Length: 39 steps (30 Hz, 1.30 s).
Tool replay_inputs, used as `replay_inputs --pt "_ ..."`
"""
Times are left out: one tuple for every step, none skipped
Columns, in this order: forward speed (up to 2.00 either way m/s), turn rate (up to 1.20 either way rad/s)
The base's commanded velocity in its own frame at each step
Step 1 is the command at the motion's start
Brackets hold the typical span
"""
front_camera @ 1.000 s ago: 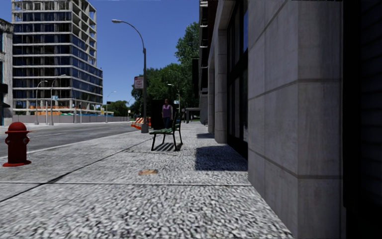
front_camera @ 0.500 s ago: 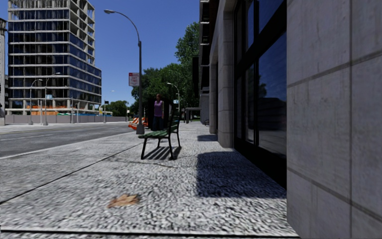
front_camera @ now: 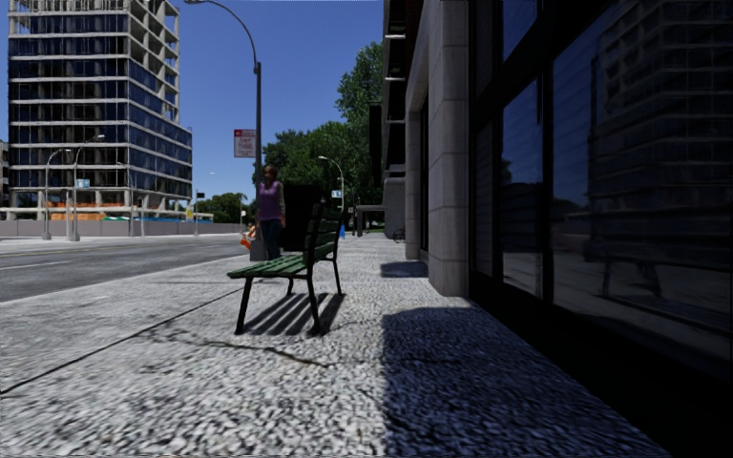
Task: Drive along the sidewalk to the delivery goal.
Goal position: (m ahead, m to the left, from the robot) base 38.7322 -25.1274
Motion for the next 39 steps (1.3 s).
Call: replay_inputs --pt "2.00 0.00" --pt "2.00 0.00" --pt "2.00 0.00" --pt "2.00 0.00" --pt "2.00 0.00" --pt "2.00 0.00" --pt "2.00 0.00" --pt "2.00 0.00" --pt "2.00 0.00" --pt "2.00 -0.23" --pt "2.00 -0.28" --pt "2.00 -0.30" --pt "2.00 -0.30" --pt "2.00 -0.32" --pt "2.00 -0.33" --pt "2.00 -0.29" --pt "2.00 0.00" --pt "2.00 0.00" --pt "2.00 0.00" --pt "2.00 0.00" --pt "2.00 0.00" --pt "2.00 0.00" --pt "2.00 0.00" --pt "2.00 0.00" --pt "2.00 0.00" --pt "2.00 0.00" --pt "2.00 0.00" --pt "2.00 0.00" --pt "2.00 0.00" --pt "2.00 -0.02" --pt "2.00 -0.25" --pt "2.00 -0.32" --pt "2.00 -0.34" --pt "2.00 -0.34" --pt "2.00 -0.34" --pt "2.00 -0.20" --pt "2.00 0.00" --pt "2.00 0.00" --pt "2.00 0.00"
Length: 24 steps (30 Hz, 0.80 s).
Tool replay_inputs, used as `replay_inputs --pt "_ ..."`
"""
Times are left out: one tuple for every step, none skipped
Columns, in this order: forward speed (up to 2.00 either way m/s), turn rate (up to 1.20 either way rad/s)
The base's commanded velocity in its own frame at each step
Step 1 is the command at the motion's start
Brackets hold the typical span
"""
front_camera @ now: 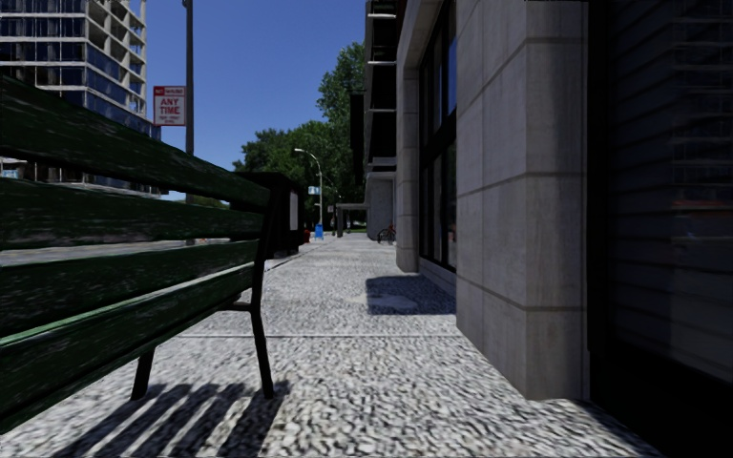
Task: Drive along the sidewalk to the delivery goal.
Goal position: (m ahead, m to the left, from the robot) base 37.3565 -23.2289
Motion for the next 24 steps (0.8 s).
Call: replay_inputs --pt "2.00 0.00" --pt "2.00 0.00" --pt "2.00 0.00" --pt "2.00 0.00" --pt "2.00 0.00" --pt "2.00 0.00" --pt "2.00 0.00" --pt "2.00 0.00" --pt "2.00 0.00" --pt "2.00 0.00" --pt "2.00 0.00" --pt "2.00 0.00" --pt "2.00 0.00" --pt "2.00 0.00" --pt "2.00 0.00" --pt "2.00 0.00" --pt "2.00 0.00" --pt "2.00 0.00" --pt "2.00 0.00" --pt "2.00 0.00" --pt "2.00 0.00" --pt "2.00 0.00" --pt "2.00 0.00" --pt "2.00 0.00"
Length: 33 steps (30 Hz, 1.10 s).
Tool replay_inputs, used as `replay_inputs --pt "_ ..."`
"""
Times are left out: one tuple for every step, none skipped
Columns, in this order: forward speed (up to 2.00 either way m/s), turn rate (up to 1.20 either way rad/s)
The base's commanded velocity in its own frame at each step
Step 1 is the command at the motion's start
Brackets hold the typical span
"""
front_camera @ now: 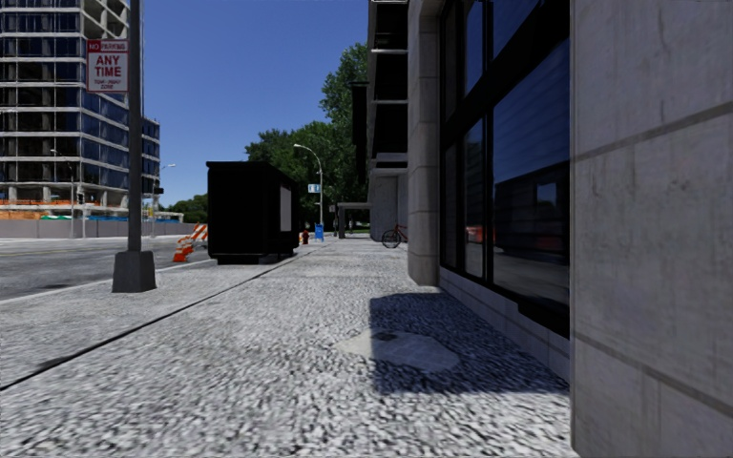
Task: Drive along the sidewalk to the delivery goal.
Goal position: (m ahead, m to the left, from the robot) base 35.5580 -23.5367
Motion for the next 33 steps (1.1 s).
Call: replay_inputs --pt "2.00 0.00" --pt "2.00 0.00" --pt "2.00 0.00" --pt "2.00 0.00" --pt "2.00 0.11" --pt "2.00 0.11" --pt "2.00 0.26" --pt "2.00 0.38" --pt "2.00 0.44" --pt "2.00 0.44" --pt "2.00 0.47" --pt "2.00 0.48" --pt "2.00 0.49" --pt "2.00 0.49" --pt "2.00 0.49" --pt "2.00 0.49" --pt "2.00 0.49" --pt "2.00 0.49" --pt "2.00 0.49" --pt "2.00 0.49" --pt "2.00 0.49" --pt "2.00 0.49" --pt "2.00 0.49" --pt "2.00 0.41" --pt "2.00 0.15" --pt "2.00 0.00" --pt "2.00 0.00" --pt "2.00 0.00" --pt "2.00 0.00" --pt "2.00 0.00" --pt "2.00 0.00" --pt "2.00 0.00" --pt "2.00 0.00"
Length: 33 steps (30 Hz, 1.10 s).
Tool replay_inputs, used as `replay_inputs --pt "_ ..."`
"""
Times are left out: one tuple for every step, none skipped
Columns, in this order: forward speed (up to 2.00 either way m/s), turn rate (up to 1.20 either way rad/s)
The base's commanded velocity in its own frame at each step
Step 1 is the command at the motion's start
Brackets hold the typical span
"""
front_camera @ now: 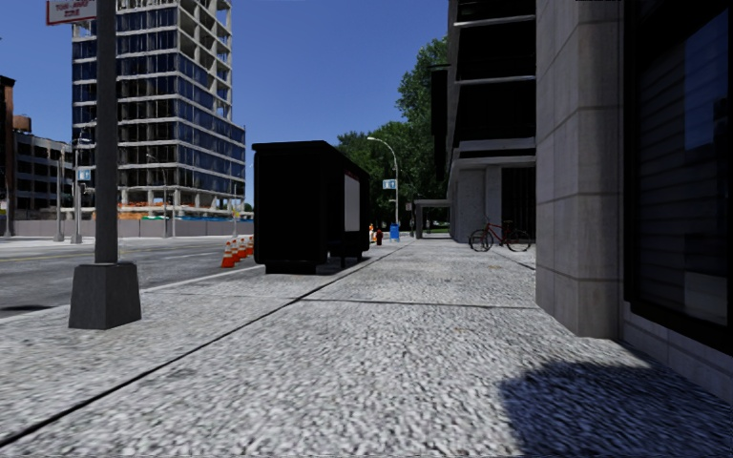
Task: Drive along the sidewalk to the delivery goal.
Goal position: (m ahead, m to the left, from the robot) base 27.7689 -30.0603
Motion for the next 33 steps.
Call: replay_inputs --pt "2.00 0.00" --pt "2.00 0.00" --pt "2.00 0.00" --pt "2.00 0.00" --pt "2.00 0.00" --pt "2.00 0.00" --pt "2.00 0.00" --pt "2.00 0.00" --pt "2.00 0.00" --pt "2.00 0.00" --pt "2.00 0.00" --pt "2.00 0.00" --pt "2.00 0.00" --pt "2.00 0.00" --pt "2.00 0.00" --pt "2.00 0.00" --pt "2.00 0.00" --pt "2.00 0.00" --pt "2.00 0.00" --pt "2.00 0.00" --pt "2.00 0.00" --pt "2.00 0.00" --pt "2.00 0.00" --pt "2.00 0.00" --pt "2.00 0.00" --pt "2.00 0.00" --pt "2.00 0.00" --pt "2.00 0.00" --pt "2.00 0.00" --pt "2.00 0.00" --pt "2.00 0.00" --pt "2.00 0.00" --pt "2.00 0.00"
